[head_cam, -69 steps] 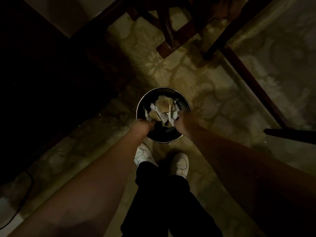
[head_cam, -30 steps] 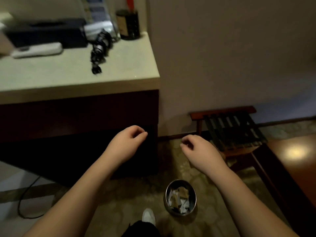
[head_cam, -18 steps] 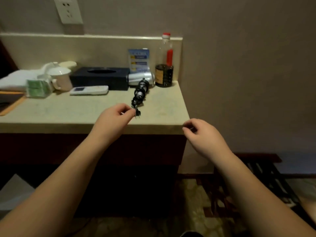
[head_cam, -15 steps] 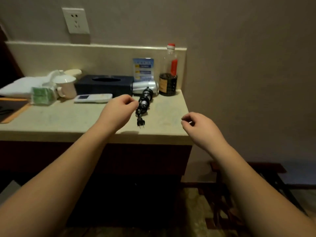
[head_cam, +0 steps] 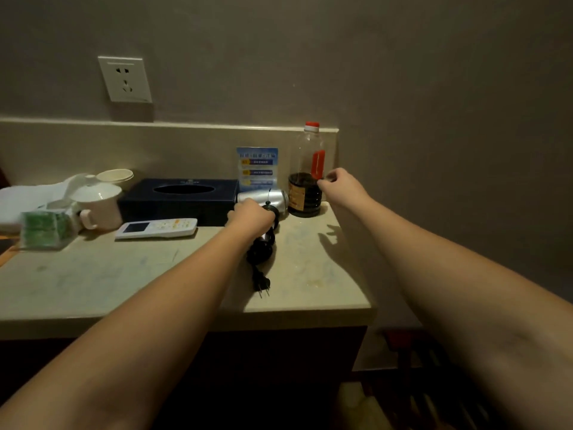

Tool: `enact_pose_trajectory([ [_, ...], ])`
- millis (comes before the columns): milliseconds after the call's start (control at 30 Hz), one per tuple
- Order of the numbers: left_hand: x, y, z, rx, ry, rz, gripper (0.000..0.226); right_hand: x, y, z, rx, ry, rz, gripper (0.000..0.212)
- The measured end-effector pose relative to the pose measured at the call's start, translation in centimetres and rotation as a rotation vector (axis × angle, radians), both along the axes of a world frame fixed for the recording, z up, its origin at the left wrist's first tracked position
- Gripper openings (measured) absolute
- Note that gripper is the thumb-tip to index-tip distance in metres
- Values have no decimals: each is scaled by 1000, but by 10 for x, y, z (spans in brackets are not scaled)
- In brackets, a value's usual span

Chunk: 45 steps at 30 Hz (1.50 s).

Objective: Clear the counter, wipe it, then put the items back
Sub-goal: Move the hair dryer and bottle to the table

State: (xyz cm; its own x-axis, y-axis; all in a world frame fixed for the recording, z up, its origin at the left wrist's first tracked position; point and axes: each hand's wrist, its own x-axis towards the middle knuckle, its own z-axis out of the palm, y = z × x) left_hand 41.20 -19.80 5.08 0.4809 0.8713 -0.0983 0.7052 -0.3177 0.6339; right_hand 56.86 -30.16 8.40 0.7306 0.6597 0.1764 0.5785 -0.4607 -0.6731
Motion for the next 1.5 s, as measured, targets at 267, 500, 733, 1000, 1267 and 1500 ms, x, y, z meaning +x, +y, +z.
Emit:
enact_pose_trajectory([
  [267,26,17,-20,-93,132,-29,59,13,43,11,130,154,-76,60],
  [500,26,21,-19,-123,194,-58,38,21,53,12,279,391,-109,56],
  [733,26,22,-21,-136,128,-34,34,21,55,17,335,556,-45,59],
  [1000,15,16,-22,-132,22,-33,30,18,51,18,434,688,-19,28],
  [1267,-11,5,6,-115,-210,-59,34,10,26,39,617,739,-3,33],
  [1500,-41,-45,24,-269,-582,-133,24,-14,-69,61,801,895,-25,30],
])
